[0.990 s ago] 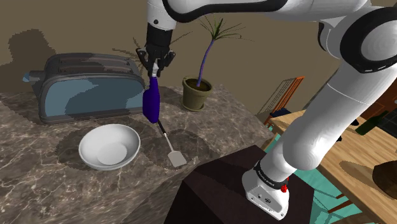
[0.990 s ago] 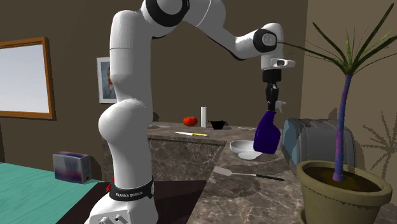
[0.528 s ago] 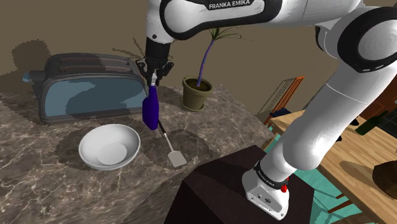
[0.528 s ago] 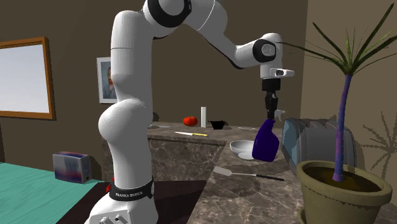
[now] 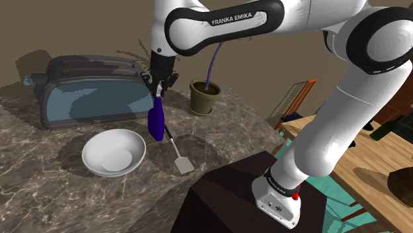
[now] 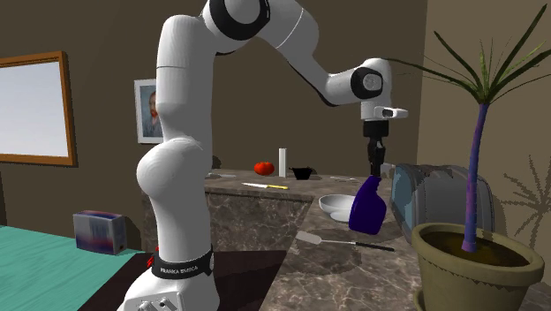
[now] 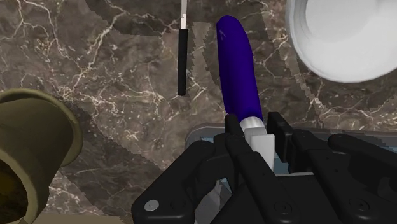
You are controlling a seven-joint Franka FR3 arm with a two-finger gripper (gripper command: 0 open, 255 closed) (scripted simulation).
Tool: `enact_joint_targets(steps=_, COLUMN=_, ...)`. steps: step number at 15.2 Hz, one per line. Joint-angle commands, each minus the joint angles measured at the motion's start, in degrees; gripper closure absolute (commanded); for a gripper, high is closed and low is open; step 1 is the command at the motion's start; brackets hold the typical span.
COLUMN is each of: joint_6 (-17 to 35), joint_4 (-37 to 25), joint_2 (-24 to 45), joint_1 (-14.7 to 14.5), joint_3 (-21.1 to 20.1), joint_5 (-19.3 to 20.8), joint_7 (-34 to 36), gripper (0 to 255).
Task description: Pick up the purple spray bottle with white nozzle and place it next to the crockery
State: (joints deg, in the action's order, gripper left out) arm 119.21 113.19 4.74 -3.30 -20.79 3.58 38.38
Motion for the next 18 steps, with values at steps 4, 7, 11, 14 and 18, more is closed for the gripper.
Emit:
enact_joint_targets(steps=4, joint_6=0.21, joint_4=0.11, joint_2=0.06, joint_1=0.01, joint_3=0.02, joint_5=0.04, joint_7=-0.01, gripper=255)
enact_joint_targets(steps=7, joint_6=0.21, joint_4=0.11, joint_2=0.07, joint_1=0.01, joint_3=0.02, joint_5=0.04, joint_7=0.00, gripper=0)
enact_joint_targets(steps=11, joint_6=0.21, joint_4=0.11, joint_2=0.07, joint_1=0.01, joint_3=0.02, joint_5=0.04, joint_7=0.00, gripper=0)
enact_joint_targets(steps=14, joint_6=-5.21, joint_4=-3.57, joint_2=-1.82, joint_1=0.09, joint_3=-0.05, joint_5=-0.86, joint_7=-0.62, gripper=0)
enact_joint_targets(steps=18, joint_6=-6.66, joint_4=-4.65, joint_2=-2.20, joint_1=0.10, joint_3=-0.06, joint_5=-1.03, joint_7=-0.74, gripper=0)
